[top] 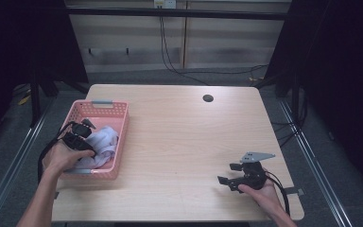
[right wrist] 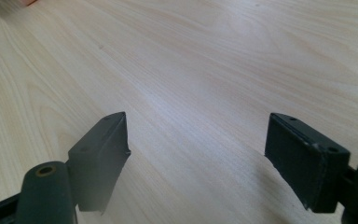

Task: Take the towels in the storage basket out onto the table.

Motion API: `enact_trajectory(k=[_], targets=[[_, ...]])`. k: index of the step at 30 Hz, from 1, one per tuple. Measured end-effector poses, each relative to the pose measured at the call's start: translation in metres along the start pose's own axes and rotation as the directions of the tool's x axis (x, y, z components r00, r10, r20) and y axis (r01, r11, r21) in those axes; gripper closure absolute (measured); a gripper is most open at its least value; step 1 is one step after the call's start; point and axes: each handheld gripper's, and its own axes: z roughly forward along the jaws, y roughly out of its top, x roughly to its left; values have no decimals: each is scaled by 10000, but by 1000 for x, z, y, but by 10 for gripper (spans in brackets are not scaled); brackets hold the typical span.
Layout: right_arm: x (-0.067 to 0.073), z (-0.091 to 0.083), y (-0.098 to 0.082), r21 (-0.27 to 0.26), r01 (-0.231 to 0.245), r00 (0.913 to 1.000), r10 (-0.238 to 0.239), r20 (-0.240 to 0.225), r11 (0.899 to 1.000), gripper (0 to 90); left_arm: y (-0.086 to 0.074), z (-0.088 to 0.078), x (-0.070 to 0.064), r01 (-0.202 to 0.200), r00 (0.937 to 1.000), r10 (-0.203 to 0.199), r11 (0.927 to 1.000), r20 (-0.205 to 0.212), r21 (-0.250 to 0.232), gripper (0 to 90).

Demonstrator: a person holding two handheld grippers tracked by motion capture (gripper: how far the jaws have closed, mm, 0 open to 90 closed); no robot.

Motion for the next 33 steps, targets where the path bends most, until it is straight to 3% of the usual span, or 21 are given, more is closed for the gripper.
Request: enact_trajectory(k=[7,9,15,16,17,18,20,23,25,28,33], targets=[[1,0,1,-34,-4,10000,4,19,10000,214,-3,-8,6,209,9984,-188,9990,541,-389,478],[1,-1,1,-36,-22,10000,22,17,10000,214,-5,-10,9,309,9962,-257,9976,829,-614,478],[1,0,1,-45,-61,10000,61,-8,10000,214,-9,-19,14,903,9901,-772,9897,1168,-1108,472],[1,-1,1,-50,-46,10000,46,-10,10000,214,-10,-21,14,805,9893,-665,9911,1300,-1060,471],[1,-1,1,-50,-56,10000,56,-2,10000,214,-10,-22,15,750,9897,-613,9918,1293,-1036,471],[1,0,1,-42,-43,10000,43,1,10000,214,-11,-24,14,954,9882,-809,9895,1303,-1088,471],[1,0,1,-56,-66,10000,66,-15,10000,214,-11,-28,16,794,9888,-621,9888,1354,-1262,469],[1,-1,1,-46,-49,10000,49,-10,10000,214,-12,-37,18,852,9862,-587,9817,1550,-1701,466],[1,-1,1,-89,-65,10000,65,-21,9999,214,-13,-43,19,1108,9837,-815,9767,1602,-1836,464],[1,-1,1,-105,-108,9999,108,-5,9999,212,-15,-48,21,1217,9851,-965,9760,1423,-1806,464],[1,-1,1,-95,-116,9999,116,18,9999,211,-16,-56,23,1192,9814,-867,9747,1715,-1891,462]])
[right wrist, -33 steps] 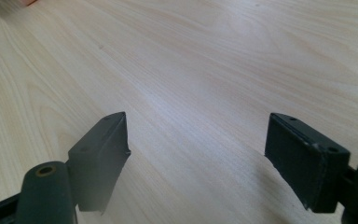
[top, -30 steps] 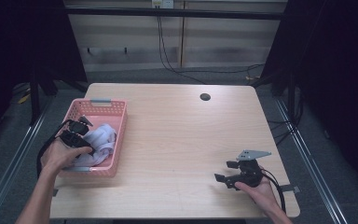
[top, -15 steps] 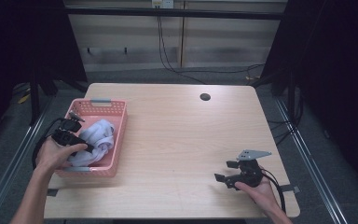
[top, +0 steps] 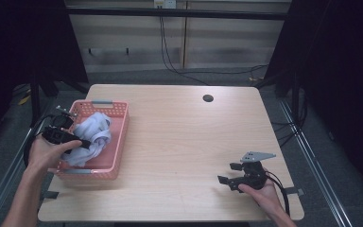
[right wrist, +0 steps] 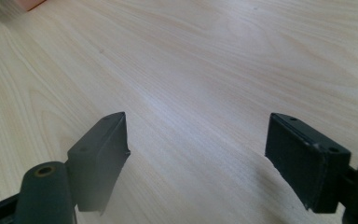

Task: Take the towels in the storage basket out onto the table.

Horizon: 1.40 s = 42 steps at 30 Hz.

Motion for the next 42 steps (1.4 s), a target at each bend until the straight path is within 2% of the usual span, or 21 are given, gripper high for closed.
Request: enact_trajectory(k=[1,3,8,11,13,15,20,23,28,32,34,35,36,38,42], targets=[[0,0,0,-1,-9,10000,9,-25,10000,211,1,-2,0,27,10000,-27,10000,20,2,462],[0,0,0,-15,16,10000,-16,-27,10000,211,3,-6,-2,-172,9999,172,9999,1,-15,462],[0,0,0,-11,1,10000,-1,-15,10000,210,11,-21,-6,-231,9997,232,9993,39,-302,462],[0,0,0,6,28,10000,-28,-15,10000,211,16,-26,-10,-317,9995,317,9993,-38,-207,462],[0,-1,0,-2,19,10000,-19,-69,10000,211,21,-29,-14,-414,9991,415,9991,-75,64,462],[0,-1,0,1,20,10000,-20,-56,10000,211,25,-31,-17,-573,9981,575,9983,-219,73,461],[0,-2,0,-9,-8,10000,8,-54,10000,211,28,-38,-24,-787,9967,786,9969,-209,-62,461],[-1,-2,0,-23,16,10000,-16,-57,10000,211,27,-42,-27,-749,9971,747,9971,-126,-122,462],[-1,-2,0,12,23,10000,-23,-55,10000,211,31,-55,-35,-1088,9936,1084,9940,-311,-98,462],[-1,-2,0,-2,-33,10000,33,-75,10000,210,34,-63,-43,-1174,9924,1158,9923,-407,-399,461],[-1,-2,0,-36,-77,9999,76,-83,10000,210,36,-64,-47,-1265,9915,1250,9911,-356,-426,461],[-1,-2,0,-54,-56,10000,55,-77,10000,210,38,-66,-54,-1544,9876,1530,9871,-347,-427,462],[-1,-3,0,-55,-68,9999,68,-79,10000,210,39,-65,-58,-1438,9894,1426,9882,-258,-519,461],[-1,-3,0,-50,-55,9999,55,-84,10000,210,42,-64,-64,-1759,9844,1750,9827,-199,-580,462],[-2,-4,1,-70,-94,9999,93,-90,9999,210,48,-63,-74,-1929,9812,1926,9792,-108,-634,462]])
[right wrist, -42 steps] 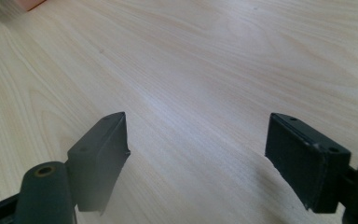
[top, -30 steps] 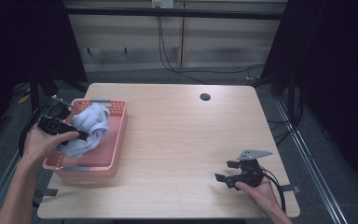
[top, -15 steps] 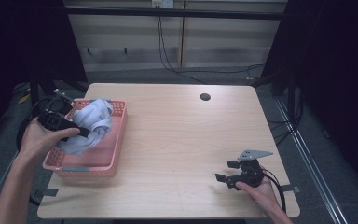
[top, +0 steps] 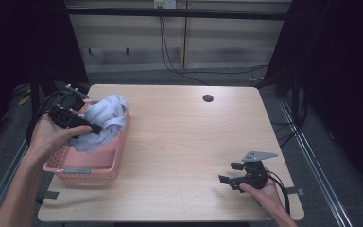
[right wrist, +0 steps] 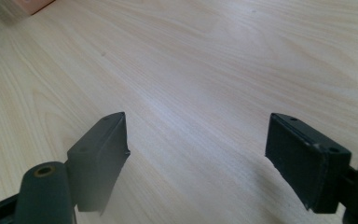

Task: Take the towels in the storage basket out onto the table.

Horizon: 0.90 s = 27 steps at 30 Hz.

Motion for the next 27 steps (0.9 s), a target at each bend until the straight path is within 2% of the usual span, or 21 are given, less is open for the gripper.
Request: enact_trajectory(k=[1,6,7,10,11,12,13,16,18,19,23,24,27], targets=[[-1,0,0,-63,75,10000,-75,-4,10000,210,6,0,-7,-162,9999,163,9999,50,-53,462],[-2,-2,0,-63,41,10000,-41,28,10000,210,14,4,-19,-430,9990,430,9991,110,-39,461],[-2,-2,0,-64,18,10000,-18,45,10000,209,18,9,-28,-660,9976,661,9978,212,-37,461],[-3,-3,0,-88,-30,10000,30,63,10000,209,24,16,-41,-820,9964,822,9966,205,-80,461],[-3,-3,0,-96,-20,10000,21,81,10000,209,26,17,-44,-991,9948,990,9951,244,-10,461],[-3,-3,0,-96,-20,10000,21,81,10000,209,26,17,-44,-991,9948,990,9951,244,-10,461],[-4,-4,0,-132,-2,10000,3,91,9999,209,30,21,-52,-1125,9927,1128,9936,438,-97,461],[-5,-5,0,-189,-36,9999,38,119,9998,208,34,24,-60,-1317,9900,1323,9912,480,-164,461],[-6,-4,0,-142,-112,9998,114,136,9998,208,39,30,-69,-1404,9874,1414,9899,715,-179,460],[-6,-5,0,-136,-87,9998,89,156,9999,208,44,35,-76,-1590,9842,1597,9872,765,-157,460],[-7,-6,0,-201,-69,9998,72,167,9998,208,52,46,-88,-1781,9791,1782,9840,982,-99,459],[-7,-6,-1,-183,-63,9998,66,169,9998,208,55,50,-92,-1680,9796,1684,9857,1100,-135,458],[-8,-4,-1,-82,-98,9998,100,169,9999,208,62,59,-103,-1811,9735,1824,9832,1377,-216,457]])
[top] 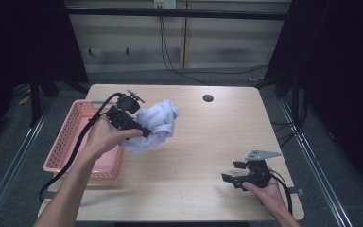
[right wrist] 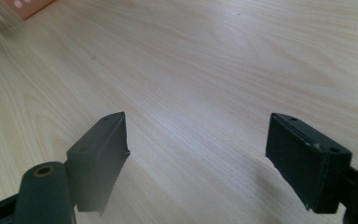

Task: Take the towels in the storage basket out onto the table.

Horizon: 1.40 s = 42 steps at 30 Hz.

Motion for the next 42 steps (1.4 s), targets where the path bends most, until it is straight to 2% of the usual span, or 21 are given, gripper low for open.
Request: enact_trajectory(k=[3,4,6,8,9,10,11,12,14,15,16,18,20,22,24,25,26,31,35,37,42], targets=[[0,1,0,41,74,10000,-74,-35,10000,208,8,11,-11,-260,9996,261,9996,119,-67,457],[0,1,0,-7,45,10000,-45,-40,10000,208,9,17,-15,-172,9991,180,9997,376,-198,457],[-1,-1,1,-96,-1,10000,0,-16,10000,208,10,22,-18,-250,9980,265,9994,576,-256,456],[-2,-2,0,-152,14,10000,-14,11,9999,208,11,39,-25,-412,9974,412,9991,597,0,455],[-2,-2,0,-152,14,10000,-14,11,9999,208,11,39,-25,-412,9974,412,9991,597,0,454],[-3,-3,0,-164,15,10000,-15,28,9999,208,11,52,-27,-497,9973,476,9981,562,359,453],[-3,-2,0,-170,42,10000,-42,10,9998,208,10,59,-29,-512,9969,485,9977,625,439,453],[-3,-2,0,-170,42,10000,-42,10,9998,208,10,59,-29,-512,9969,485,9977,625,439,452],[-2,-2,0,-106,-46,10000,46,-19,9999,208,9,75,-34,-523,9957,480,9972,791,534,450],[-2,-2,0,-106,-46,10000,46,-19,9999,208,9,75,-34,-523,9957,480,9972,791,534,448],[-2,-2,0,-83,-39,10000,39,-8,10000,208,9,88,-38,-659,9937,590,9953,954,709,444],[-3,-2,0,-144,3,10000,-3,-5,9999,208,8,93,-40,-728,9927,653,9948,1018,718,437],[-3,-3,0,-137,41,10000,-41,5,9999,208,5,109,-43,-882,9929,806,9923,880,866,433],[-3,-3,-1,-121,14,10000,-14,16,9999,208,1,122,-46,-788,9933,693,9914,923,1041,427],[-3,-2,-1,-108,-8,10000,8,15,9999,208,-2,132,-49,-968,9927,873,9884,836,1170,418],[-3,-2,-1,-92,-19,10000,19,9,10000,208,-2,132,-49,-968,9927,873,9884,836,1170,409],[-3,-2,-1,-94,6,10000,-6,-4,10000,208,-4,141,-50,-898,9921,786,9892,975,1158,394],[-2,-2,0,-130,-58,10000,57,-12,9999,209,-5,145,-53,-1033,9906,931,9894,999,1024,337],[-2,-1,1,-137,-18,10000,17,-35,9999,207,-6,144,-49,-873,9891,789,9941,1241,641,251],[-1,-2,2,-210,11,10000,-12,-27,9998,207,-7,142,-49,-891,9871,819,9949,1378,468,208],[1,-5,9,-422,64,9999,-69,-101,9991,196,-7,129,-52,-1115,9861,1109,9938,1238,-21,169]])
